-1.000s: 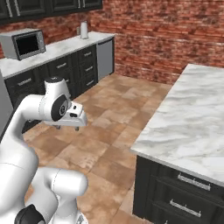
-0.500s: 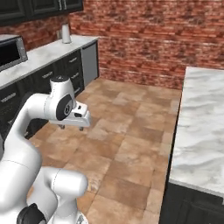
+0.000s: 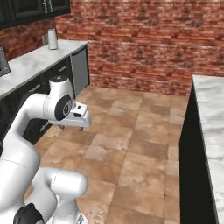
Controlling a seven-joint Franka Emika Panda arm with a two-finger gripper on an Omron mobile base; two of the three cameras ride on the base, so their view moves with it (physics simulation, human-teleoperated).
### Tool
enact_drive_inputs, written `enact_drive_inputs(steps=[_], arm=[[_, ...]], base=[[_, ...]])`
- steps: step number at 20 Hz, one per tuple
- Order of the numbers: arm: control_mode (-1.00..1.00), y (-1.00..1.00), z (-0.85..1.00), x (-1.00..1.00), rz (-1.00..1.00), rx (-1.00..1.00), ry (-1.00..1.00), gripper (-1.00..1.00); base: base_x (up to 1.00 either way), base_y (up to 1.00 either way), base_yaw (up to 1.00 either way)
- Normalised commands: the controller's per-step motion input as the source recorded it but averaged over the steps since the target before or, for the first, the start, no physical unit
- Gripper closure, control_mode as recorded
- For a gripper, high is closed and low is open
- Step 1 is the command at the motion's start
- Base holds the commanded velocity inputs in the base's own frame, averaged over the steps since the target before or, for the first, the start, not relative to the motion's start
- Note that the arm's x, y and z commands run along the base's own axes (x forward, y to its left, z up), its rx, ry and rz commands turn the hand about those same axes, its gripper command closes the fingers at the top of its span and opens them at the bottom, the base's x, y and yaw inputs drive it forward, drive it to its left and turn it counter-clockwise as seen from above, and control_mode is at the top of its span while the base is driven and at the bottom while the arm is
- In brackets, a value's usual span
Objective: Four empty soda cans are scattered around the kitchen. Gather all the cans and cluster them next to the stove for recycling.
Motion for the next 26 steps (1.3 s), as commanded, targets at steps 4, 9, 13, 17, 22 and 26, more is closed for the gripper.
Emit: enact_drive_inputs(steps=[4,9,13,17,22,26], arm=[[1.0,0.0,0.0,0.0,0.0,0.0,0.0,-1.0],[1.0,0.0,0.0,0.0,0.0,0.0,0.0,-1.0],[1.0,0.0,0.0,0.0,0.0,0.0,0.0,-1.0],[1.0,0.0,0.0,0.0,0.0,0.0,0.0,-1.0],[1.0,0.0,0.0,0.0,0.0,0.0,0.0,-1.0],[1.0,0.0,0.0,0.0,0.0,0.0,0.0,-1.0]], base=[[1.0,0.08,-0.23],[1.0,0.02,-0.25],[1.0,0.13,-0.24],[1.0,0.36,-0.24],[1.0,0.51,-0.22],[1.0,0.39,-0.18]])
